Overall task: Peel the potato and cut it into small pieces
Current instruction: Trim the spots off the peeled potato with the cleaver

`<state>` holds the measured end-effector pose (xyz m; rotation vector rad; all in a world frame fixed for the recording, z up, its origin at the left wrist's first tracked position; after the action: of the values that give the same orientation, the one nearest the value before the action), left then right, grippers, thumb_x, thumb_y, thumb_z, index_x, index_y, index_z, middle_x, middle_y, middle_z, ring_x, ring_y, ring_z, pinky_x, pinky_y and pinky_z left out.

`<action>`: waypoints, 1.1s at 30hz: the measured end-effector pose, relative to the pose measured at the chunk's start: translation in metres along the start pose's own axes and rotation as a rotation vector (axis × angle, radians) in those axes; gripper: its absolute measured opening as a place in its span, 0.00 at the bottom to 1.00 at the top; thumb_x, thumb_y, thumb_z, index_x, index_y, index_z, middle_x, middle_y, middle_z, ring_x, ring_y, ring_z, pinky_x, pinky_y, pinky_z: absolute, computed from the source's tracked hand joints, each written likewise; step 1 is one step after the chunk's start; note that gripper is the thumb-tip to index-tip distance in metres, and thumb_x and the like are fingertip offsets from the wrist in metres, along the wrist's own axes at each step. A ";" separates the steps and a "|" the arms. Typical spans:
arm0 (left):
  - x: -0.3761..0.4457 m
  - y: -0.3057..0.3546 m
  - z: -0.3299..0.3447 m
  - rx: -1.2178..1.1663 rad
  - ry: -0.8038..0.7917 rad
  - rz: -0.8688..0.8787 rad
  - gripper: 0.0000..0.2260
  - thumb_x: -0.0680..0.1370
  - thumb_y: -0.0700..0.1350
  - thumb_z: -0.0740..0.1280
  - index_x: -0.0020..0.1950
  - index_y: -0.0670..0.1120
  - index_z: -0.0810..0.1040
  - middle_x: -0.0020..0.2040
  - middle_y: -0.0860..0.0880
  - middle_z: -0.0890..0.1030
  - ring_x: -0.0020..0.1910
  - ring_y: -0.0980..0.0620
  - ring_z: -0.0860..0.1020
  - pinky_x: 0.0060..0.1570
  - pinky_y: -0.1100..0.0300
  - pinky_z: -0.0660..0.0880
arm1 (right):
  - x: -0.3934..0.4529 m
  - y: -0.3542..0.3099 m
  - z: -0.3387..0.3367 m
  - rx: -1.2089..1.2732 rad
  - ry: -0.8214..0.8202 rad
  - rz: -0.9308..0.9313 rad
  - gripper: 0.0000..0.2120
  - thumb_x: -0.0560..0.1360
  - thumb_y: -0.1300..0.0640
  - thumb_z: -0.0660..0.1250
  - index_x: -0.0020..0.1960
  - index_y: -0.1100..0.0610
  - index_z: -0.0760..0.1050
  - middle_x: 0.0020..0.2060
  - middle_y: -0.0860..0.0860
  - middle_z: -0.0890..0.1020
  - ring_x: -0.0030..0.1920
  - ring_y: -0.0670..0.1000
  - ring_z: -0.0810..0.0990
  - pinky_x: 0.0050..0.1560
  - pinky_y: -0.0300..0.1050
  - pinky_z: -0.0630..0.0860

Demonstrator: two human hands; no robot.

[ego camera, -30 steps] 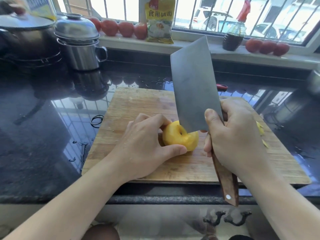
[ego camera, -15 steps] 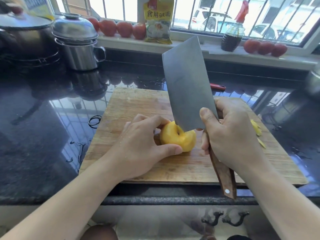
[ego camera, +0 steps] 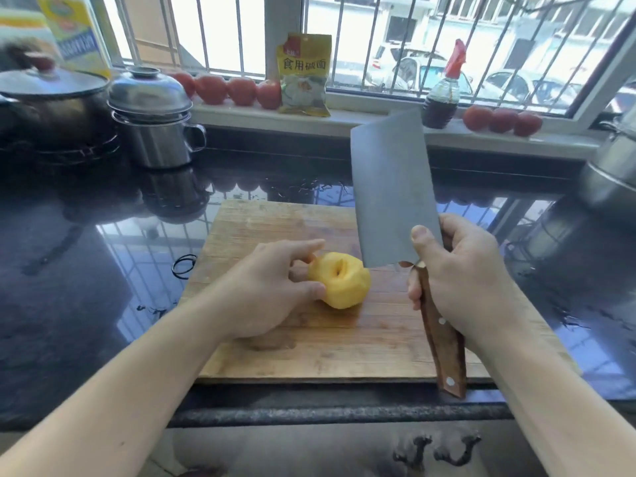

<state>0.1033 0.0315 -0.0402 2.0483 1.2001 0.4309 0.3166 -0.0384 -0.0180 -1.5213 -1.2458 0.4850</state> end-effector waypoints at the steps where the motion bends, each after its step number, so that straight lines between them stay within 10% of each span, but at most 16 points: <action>1: -0.002 0.005 0.001 -0.044 0.068 -0.037 0.24 0.81 0.48 0.70 0.76 0.60 0.70 0.60 0.58 0.76 0.56 0.62 0.76 0.49 0.74 0.70 | 0.001 0.000 -0.005 0.006 0.027 -0.005 0.07 0.84 0.56 0.60 0.52 0.52 0.77 0.29 0.58 0.82 0.24 0.56 0.78 0.28 0.50 0.76; 3: -0.011 0.016 0.010 -0.106 0.186 -0.117 0.19 0.82 0.49 0.67 0.73 0.58 0.72 0.62 0.58 0.75 0.50 0.64 0.77 0.45 0.73 0.75 | 0.003 0.002 -0.014 -0.007 0.067 -0.006 0.07 0.84 0.56 0.60 0.52 0.54 0.77 0.30 0.56 0.82 0.23 0.53 0.78 0.27 0.48 0.76; 7: -0.007 0.028 0.040 0.108 0.246 -0.081 0.34 0.74 0.69 0.68 0.76 0.56 0.67 0.63 0.58 0.66 0.65 0.52 0.70 0.68 0.49 0.71 | 0.004 0.010 -0.024 0.005 0.089 0.057 0.08 0.84 0.56 0.61 0.51 0.57 0.76 0.25 0.56 0.79 0.23 0.54 0.77 0.27 0.48 0.75; 19: 0.024 0.008 0.026 -0.157 -0.078 0.169 0.30 0.73 0.55 0.78 0.71 0.64 0.69 0.66 0.66 0.76 0.65 0.67 0.75 0.71 0.60 0.71 | 0.003 0.000 -0.026 -0.071 -0.014 0.089 0.08 0.84 0.53 0.60 0.52 0.52 0.77 0.26 0.58 0.80 0.24 0.56 0.78 0.30 0.49 0.75; 33: 0.015 0.012 0.039 0.036 0.260 0.190 0.25 0.67 0.64 0.78 0.55 0.59 0.71 0.48 0.62 0.75 0.49 0.70 0.72 0.43 0.72 0.69 | -0.007 -0.011 -0.007 -0.184 0.026 0.151 0.08 0.85 0.54 0.57 0.51 0.49 0.74 0.26 0.54 0.82 0.23 0.52 0.80 0.25 0.40 0.76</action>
<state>0.1416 0.0249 -0.0599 2.1970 1.1712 0.7921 0.3143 -0.0491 -0.0079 -1.7810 -1.1868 0.4570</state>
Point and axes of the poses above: each hand's wrist, its own x-axis towards the middle knuckle, its own z-axis out of the palm, y = z × x, the point moved 2 cm from there along x, towards the middle knuckle
